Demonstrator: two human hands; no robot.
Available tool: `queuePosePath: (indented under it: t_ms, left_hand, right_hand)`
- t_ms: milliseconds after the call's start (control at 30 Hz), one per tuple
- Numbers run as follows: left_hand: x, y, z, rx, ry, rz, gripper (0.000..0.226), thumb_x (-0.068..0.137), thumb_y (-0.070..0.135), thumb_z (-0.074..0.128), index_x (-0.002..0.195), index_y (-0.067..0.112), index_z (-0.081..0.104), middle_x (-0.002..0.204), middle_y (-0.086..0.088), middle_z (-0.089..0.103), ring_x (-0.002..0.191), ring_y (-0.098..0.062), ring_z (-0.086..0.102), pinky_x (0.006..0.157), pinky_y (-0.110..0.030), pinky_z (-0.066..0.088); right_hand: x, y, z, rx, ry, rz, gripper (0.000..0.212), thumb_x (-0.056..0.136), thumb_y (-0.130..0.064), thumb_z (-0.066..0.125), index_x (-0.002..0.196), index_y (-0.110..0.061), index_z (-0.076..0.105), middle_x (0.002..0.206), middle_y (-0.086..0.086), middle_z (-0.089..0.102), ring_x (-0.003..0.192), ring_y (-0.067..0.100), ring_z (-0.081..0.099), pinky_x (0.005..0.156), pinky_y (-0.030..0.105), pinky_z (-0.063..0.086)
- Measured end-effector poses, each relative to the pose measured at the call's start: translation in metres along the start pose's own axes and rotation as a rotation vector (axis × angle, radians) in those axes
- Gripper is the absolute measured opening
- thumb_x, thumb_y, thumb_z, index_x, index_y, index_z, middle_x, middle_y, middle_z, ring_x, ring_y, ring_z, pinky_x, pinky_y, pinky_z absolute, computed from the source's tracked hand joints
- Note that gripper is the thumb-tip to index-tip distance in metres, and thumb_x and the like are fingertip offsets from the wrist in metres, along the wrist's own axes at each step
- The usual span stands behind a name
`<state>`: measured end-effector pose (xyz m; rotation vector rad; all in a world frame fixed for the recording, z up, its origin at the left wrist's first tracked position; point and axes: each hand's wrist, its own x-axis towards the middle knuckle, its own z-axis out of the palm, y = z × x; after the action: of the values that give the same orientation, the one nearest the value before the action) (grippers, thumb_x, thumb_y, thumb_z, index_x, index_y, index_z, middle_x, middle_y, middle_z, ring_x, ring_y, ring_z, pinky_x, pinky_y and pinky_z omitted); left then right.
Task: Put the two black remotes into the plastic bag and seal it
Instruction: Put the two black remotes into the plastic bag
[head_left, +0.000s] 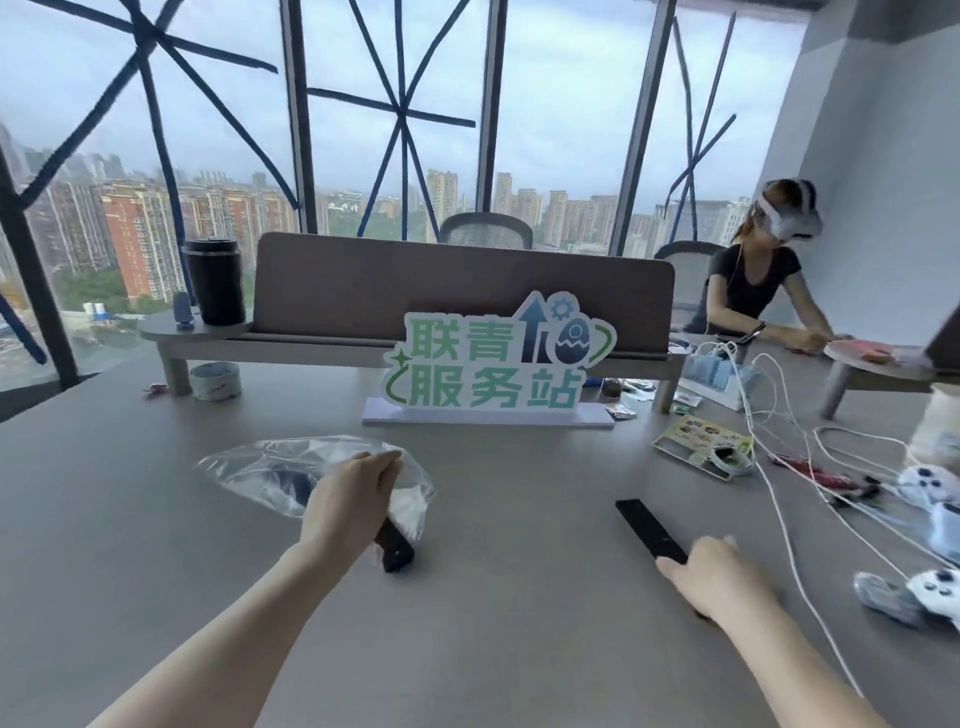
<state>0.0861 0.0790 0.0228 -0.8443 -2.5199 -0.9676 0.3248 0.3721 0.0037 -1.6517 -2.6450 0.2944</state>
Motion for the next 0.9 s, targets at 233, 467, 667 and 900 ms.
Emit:
queuePosePath:
  t_ms: [233, 467, 667, 900]
  left_hand:
    - [-0.001, 0.002, -0.004, 0.047, 0.005, -0.032, 0.029, 0.094, 0.035, 0.045, 0.107, 0.026, 0.069, 0.107, -0.005, 0.074, 0.1, -0.032, 0.064, 0.074, -0.036, 0.048]
    - [-0.012, -0.014, -0.011, 0.068, -0.003, -0.067, 0.028, 0.093, 0.037, 0.046, 0.11, 0.032, 0.068, 0.106, -0.005, 0.074, 0.099, -0.033, 0.065, 0.077, -0.037, 0.05]
    - [-0.019, -0.028, -0.023, 0.019, 0.013, -0.051, 0.028, 0.093, 0.032, 0.048, 0.109, 0.026, 0.069, 0.103, -0.007, 0.075, 0.097, -0.031, 0.066, 0.08, -0.038, 0.051]
    - [-0.031, -0.042, -0.021, 0.075, -0.152, -0.067, 0.032, 0.089, 0.033, 0.056, 0.12, 0.029, 0.064, 0.116, -0.002, 0.071, 0.108, -0.025, 0.063, 0.086, -0.035, 0.05]
  right_hand:
    - [-0.014, 0.005, 0.003, 0.403, -0.205, -0.177, 0.031, 0.086, -0.038, 0.063, 0.077, -0.013, 0.047, 0.068, 0.004, 0.068, 0.047, 0.021, 0.058, 0.046, 0.024, 0.039]
    - [-0.091, -0.108, 0.002, 0.873, -0.722, -0.477, 0.028, 0.099, -0.035, 0.052, 0.083, -0.012, 0.052, 0.054, 0.006, 0.056, 0.035, 0.013, 0.024, 0.034, 0.02, 0.018]
    - [-0.108, -0.206, 0.047, 0.977, -0.736, -0.479, 0.028, 0.1, -0.037, 0.046, 0.089, -0.016, 0.062, 0.066, 0.001, 0.068, 0.032, 0.01, 0.038, 0.033, 0.022, 0.03]
    - [-0.075, -0.205, 0.053, 0.663, -0.286, -0.517, 0.037, 0.085, -0.044, 0.058, 0.119, -0.033, 0.051, 0.083, -0.003, 0.067, 0.067, 0.018, 0.06, 0.057, 0.03, 0.043]
